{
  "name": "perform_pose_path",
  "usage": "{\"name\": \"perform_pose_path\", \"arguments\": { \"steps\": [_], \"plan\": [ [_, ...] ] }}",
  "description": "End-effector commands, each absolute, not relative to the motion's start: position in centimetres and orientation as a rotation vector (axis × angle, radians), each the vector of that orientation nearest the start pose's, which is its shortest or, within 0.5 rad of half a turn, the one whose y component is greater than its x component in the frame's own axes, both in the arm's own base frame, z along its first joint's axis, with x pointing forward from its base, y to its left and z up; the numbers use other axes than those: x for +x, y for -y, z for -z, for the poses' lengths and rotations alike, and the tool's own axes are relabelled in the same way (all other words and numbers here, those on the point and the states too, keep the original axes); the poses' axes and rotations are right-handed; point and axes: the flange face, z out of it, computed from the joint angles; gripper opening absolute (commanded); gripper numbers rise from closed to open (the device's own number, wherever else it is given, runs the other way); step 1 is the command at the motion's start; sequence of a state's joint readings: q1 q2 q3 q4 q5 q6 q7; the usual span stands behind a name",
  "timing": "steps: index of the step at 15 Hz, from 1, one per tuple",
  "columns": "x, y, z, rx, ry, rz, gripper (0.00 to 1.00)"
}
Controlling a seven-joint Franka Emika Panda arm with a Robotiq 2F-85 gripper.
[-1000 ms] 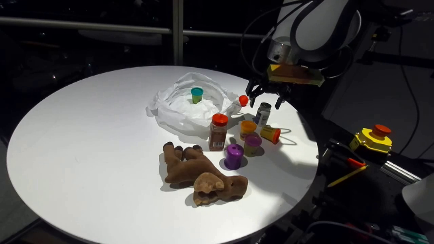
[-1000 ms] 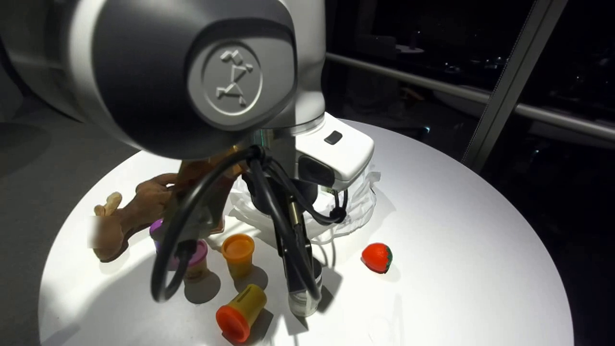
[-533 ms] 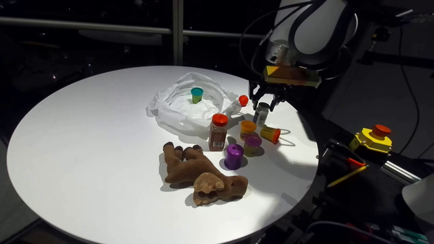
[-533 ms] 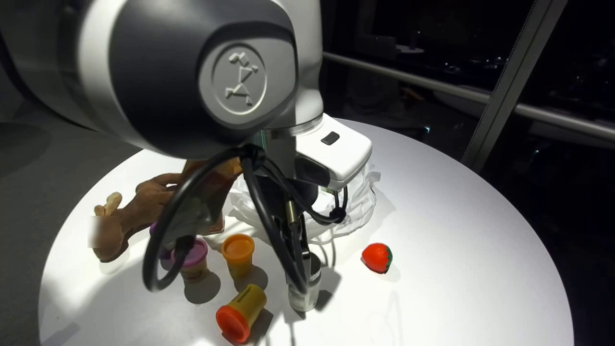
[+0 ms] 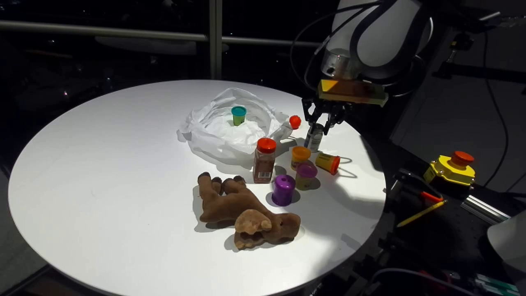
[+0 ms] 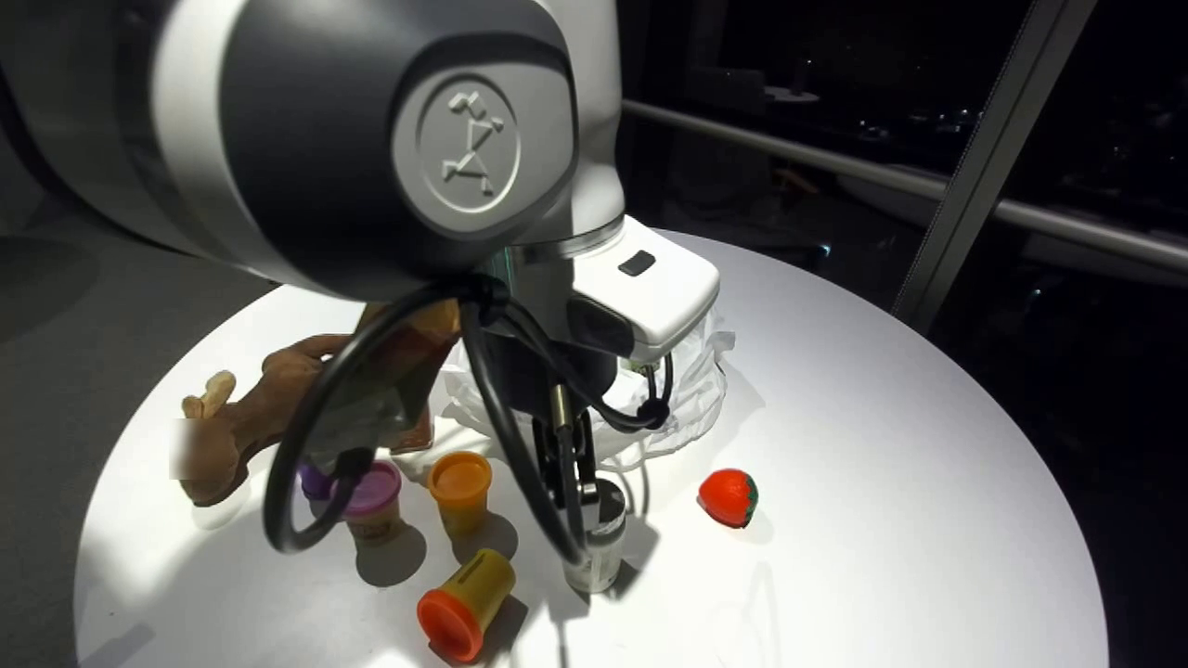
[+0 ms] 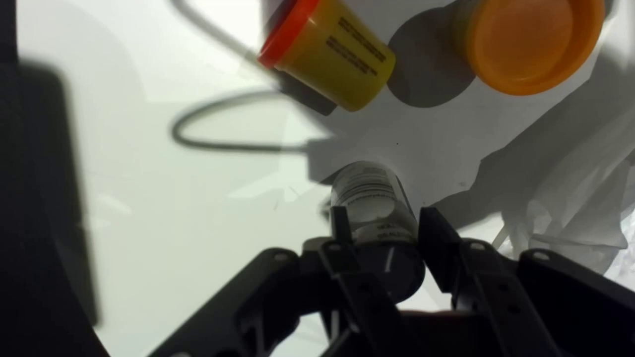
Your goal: Put the contents on the table into the plastic bag.
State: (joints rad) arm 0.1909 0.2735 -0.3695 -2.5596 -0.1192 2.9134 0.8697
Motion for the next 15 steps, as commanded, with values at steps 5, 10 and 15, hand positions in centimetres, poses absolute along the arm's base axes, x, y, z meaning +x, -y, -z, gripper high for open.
{"name": "perform_pose_path", "arguments": {
  "steps": [5, 10, 15],
  "plan": [
    [45.7, 8.2, -18.7, -2.906, -1.444, 0.227, 0.17],
    [46.0, 12.4, -24.9, -2.981, -1.485, 0.292, 0.17],
    [48.9, 10.1, -33.1, -3.034, -1.393, 0.402, 0.17]
  ]
}}
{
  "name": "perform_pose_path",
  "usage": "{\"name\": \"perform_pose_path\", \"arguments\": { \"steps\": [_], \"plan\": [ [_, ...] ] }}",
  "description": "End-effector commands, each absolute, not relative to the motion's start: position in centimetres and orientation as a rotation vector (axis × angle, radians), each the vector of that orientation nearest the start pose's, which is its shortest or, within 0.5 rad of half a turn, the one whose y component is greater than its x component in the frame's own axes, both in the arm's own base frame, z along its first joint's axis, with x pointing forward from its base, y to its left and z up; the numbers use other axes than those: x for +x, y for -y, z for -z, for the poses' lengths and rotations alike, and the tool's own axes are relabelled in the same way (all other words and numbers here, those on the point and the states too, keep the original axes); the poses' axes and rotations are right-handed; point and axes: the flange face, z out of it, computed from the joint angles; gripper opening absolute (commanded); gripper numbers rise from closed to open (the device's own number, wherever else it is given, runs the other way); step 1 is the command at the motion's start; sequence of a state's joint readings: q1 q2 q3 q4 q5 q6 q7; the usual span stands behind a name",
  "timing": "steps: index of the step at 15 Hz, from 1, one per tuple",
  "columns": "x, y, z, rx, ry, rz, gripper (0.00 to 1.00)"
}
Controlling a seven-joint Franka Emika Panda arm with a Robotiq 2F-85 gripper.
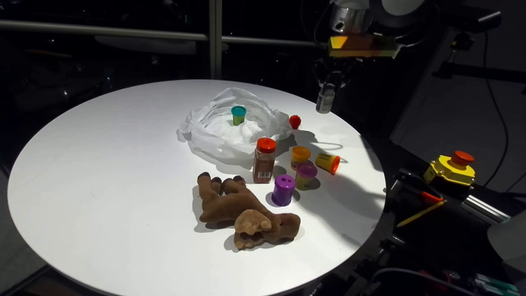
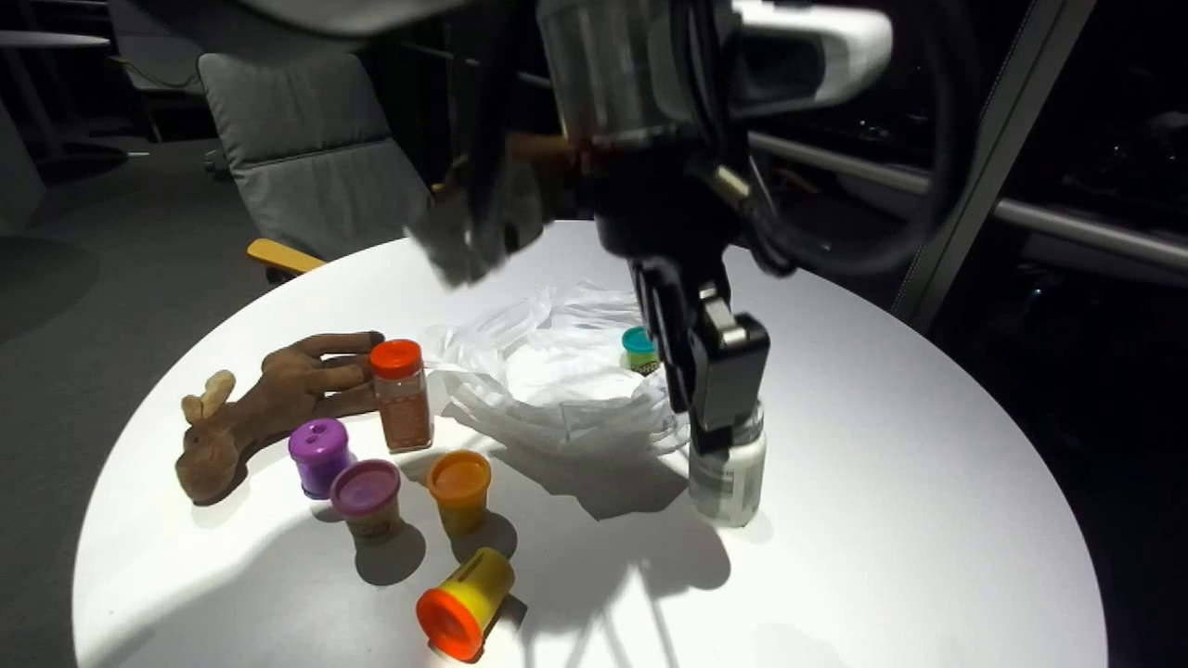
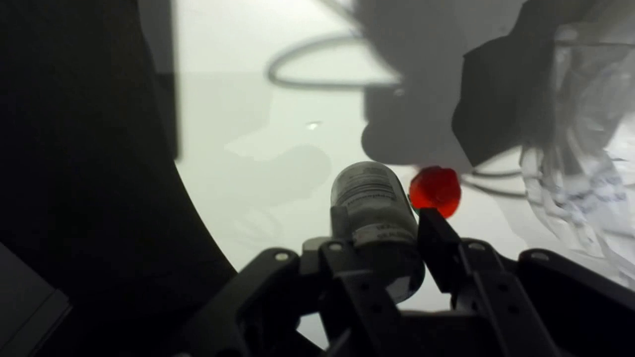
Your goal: Put the contents on the table into the plastic bag.
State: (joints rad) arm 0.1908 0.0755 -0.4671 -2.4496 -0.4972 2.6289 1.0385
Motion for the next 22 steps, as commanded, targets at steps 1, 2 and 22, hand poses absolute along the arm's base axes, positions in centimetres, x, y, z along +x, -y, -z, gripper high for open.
{"name": "perform_pose_path", "arguments": {
  "steps": [1, 2, 22],
  "plan": [
    [49.9, 8.9, -34.0, -3.022, -1.355, 0.401, 0.16],
    [50.8, 7.5, -34.8, -3.001, -1.312, 0.394, 0.16],
    [63.4, 3.7, -19.9, -3.043, -1.158, 0.385, 0.15]
  ]
}}
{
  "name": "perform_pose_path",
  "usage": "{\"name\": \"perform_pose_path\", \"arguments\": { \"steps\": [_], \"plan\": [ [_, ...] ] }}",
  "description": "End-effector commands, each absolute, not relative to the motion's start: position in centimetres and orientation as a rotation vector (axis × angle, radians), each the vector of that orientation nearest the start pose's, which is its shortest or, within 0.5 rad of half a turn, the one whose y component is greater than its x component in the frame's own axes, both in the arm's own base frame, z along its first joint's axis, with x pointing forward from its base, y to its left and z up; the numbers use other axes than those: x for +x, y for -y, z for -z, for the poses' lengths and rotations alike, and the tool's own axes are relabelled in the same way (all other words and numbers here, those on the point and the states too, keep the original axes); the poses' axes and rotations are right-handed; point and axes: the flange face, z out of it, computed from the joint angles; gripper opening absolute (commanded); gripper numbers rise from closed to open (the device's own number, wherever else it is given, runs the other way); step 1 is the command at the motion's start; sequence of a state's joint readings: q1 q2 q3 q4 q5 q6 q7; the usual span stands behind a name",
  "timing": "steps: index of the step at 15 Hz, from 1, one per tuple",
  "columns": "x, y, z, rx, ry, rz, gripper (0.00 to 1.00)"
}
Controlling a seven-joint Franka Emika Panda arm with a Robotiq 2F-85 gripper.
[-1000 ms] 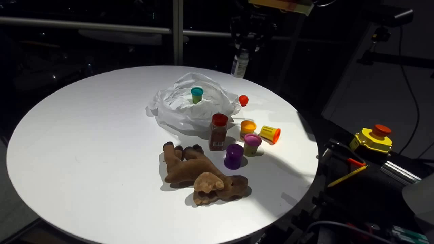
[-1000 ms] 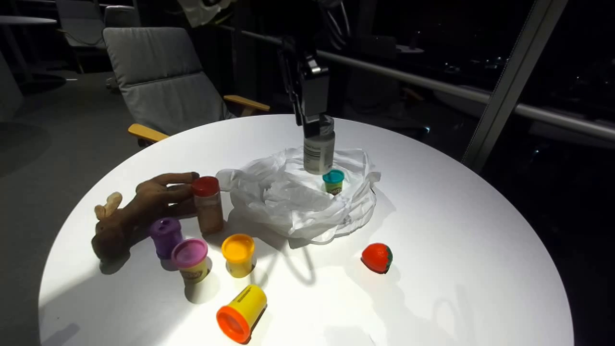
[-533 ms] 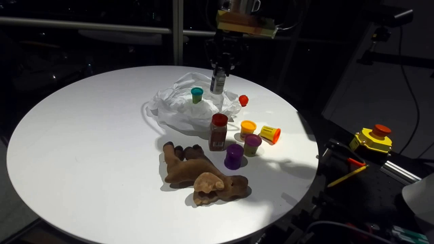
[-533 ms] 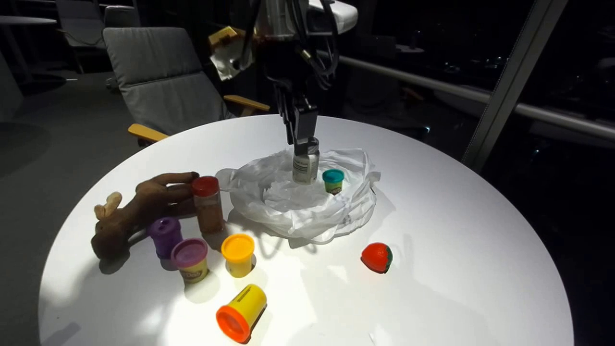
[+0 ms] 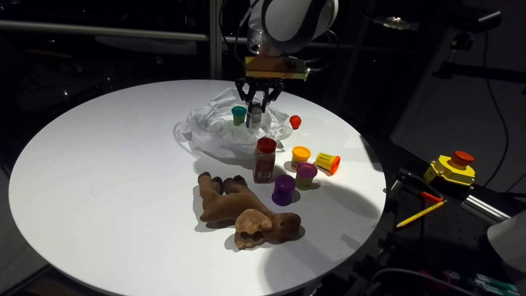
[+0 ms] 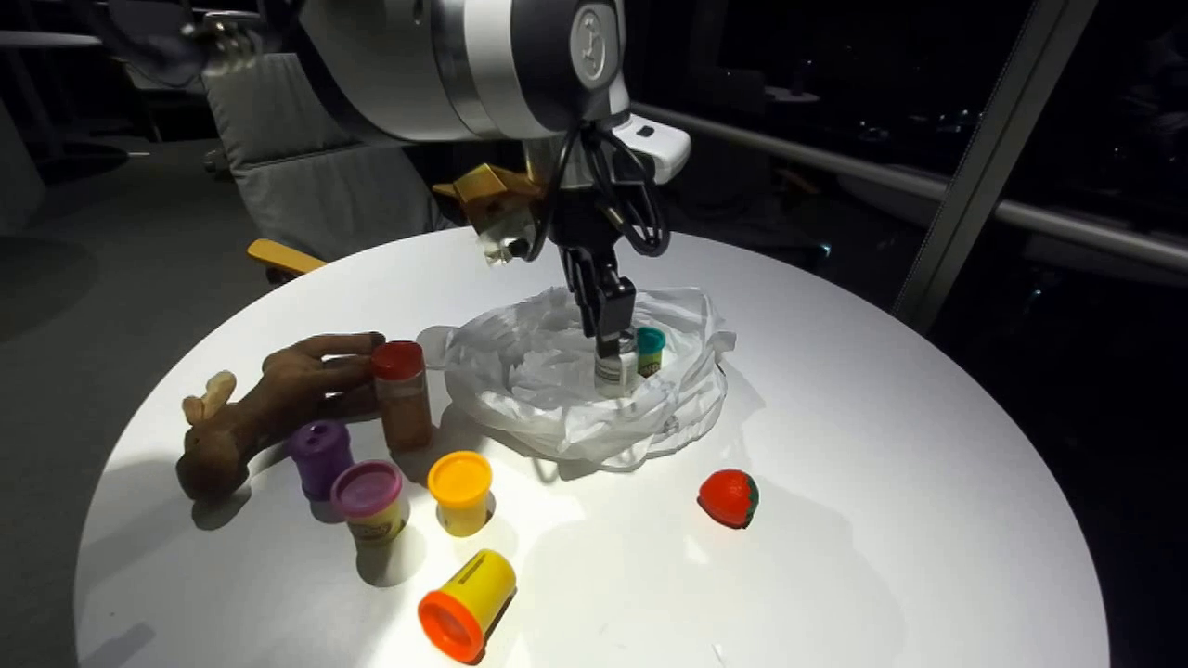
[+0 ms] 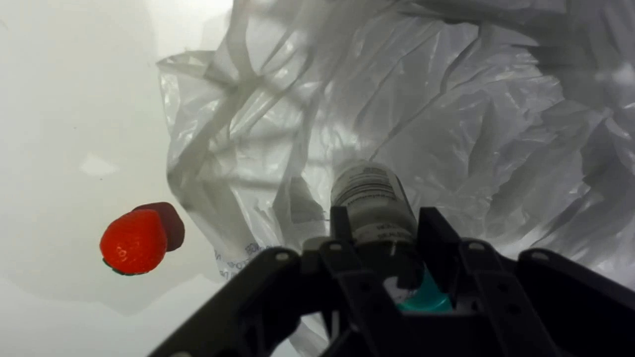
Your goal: Put the contents on the table into the plastic bag.
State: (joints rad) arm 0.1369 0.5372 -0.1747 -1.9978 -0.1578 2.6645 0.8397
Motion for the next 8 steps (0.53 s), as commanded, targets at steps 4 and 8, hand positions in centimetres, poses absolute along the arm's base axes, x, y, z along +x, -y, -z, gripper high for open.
{"name": "perform_pose_path", "arguments": {
  "steps": [4, 8],
  "plan": [
    [63.5, 7.3, -19.2, -3.034, -1.236, 0.408, 0.15],
    [62.9, 8.7, -22.0, -2.979, -1.248, 0.385, 0.78]
  ]
}}
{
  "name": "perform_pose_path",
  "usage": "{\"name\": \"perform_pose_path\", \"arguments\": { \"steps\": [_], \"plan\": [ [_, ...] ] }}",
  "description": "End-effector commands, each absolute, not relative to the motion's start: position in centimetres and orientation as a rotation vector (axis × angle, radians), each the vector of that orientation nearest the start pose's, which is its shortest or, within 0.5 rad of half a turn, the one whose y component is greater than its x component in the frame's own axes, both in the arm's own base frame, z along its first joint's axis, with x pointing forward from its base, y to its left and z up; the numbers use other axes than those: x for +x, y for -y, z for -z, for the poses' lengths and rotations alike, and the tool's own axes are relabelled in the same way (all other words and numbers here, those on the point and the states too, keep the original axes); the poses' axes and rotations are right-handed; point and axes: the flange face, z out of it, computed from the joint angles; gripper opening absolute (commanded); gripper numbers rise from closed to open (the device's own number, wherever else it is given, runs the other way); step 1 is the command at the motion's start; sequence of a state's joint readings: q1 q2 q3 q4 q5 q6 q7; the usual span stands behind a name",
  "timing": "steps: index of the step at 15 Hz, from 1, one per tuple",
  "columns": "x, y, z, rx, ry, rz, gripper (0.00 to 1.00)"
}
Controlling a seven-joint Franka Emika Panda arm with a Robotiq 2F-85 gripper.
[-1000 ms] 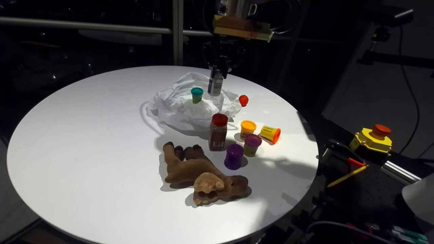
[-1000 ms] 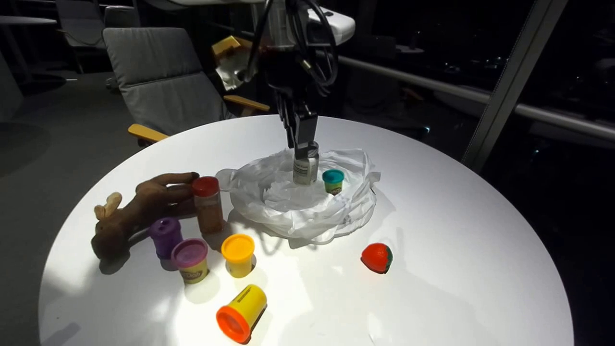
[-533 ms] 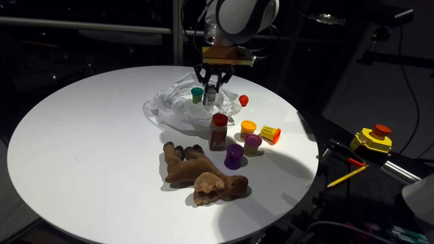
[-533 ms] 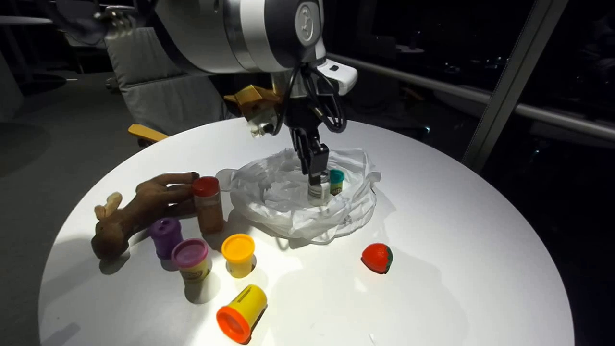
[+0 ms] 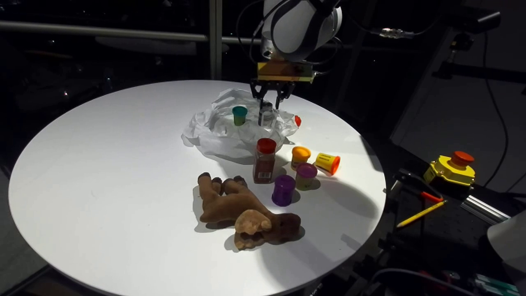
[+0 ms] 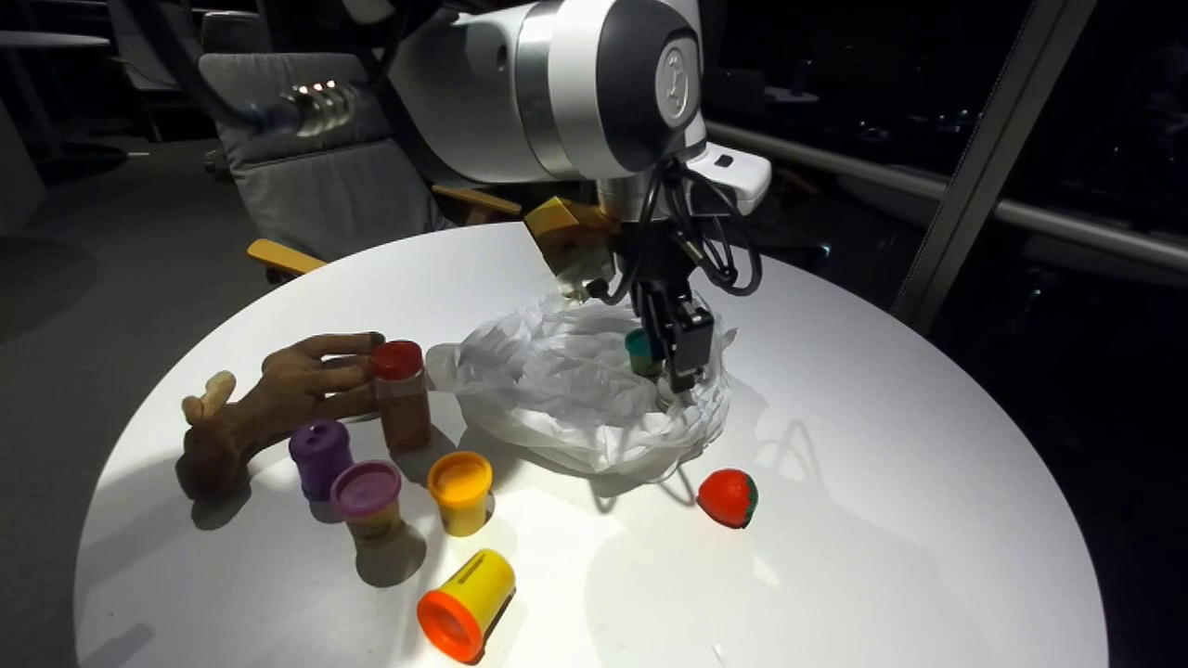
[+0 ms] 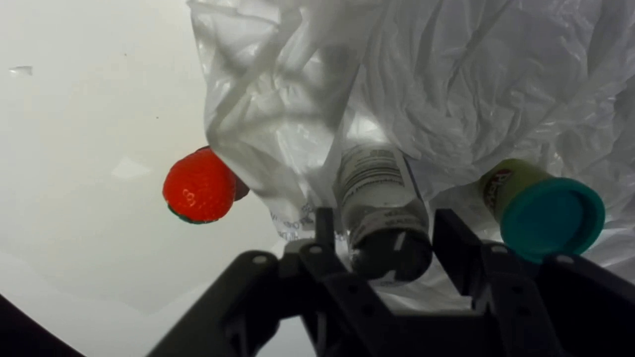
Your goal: Put the contents on the table into the plastic bag.
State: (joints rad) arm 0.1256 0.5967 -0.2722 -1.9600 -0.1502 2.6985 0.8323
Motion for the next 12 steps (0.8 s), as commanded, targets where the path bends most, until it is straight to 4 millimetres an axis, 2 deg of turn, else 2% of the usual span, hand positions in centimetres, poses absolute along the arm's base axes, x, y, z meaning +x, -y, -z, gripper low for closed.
{"name": "perform_pose_path", "arguments": {
  "steps": [1, 3, 5, 7, 9, 12],
  "plan": [
    [62.7, 8.8, -23.4, -2.956, -1.245, 0.387, 0.87],
    [62.8, 8.5, -26.0, -2.908, -1.239, 0.409, 1.00],
    [62.2, 8.2, -29.3, -2.870, -1.236, 0.422, 1.00],
    [60.1, 7.2, -31.7, -2.879, -1.211, 0.309, 1.00],
    [57.1, 5.9, -33.5, -2.911, -1.131, 0.134, 1.00],
    [52.6, 3.8, -33.9, -2.951, -1.029, -0.099, 1.00]
  ]
}}
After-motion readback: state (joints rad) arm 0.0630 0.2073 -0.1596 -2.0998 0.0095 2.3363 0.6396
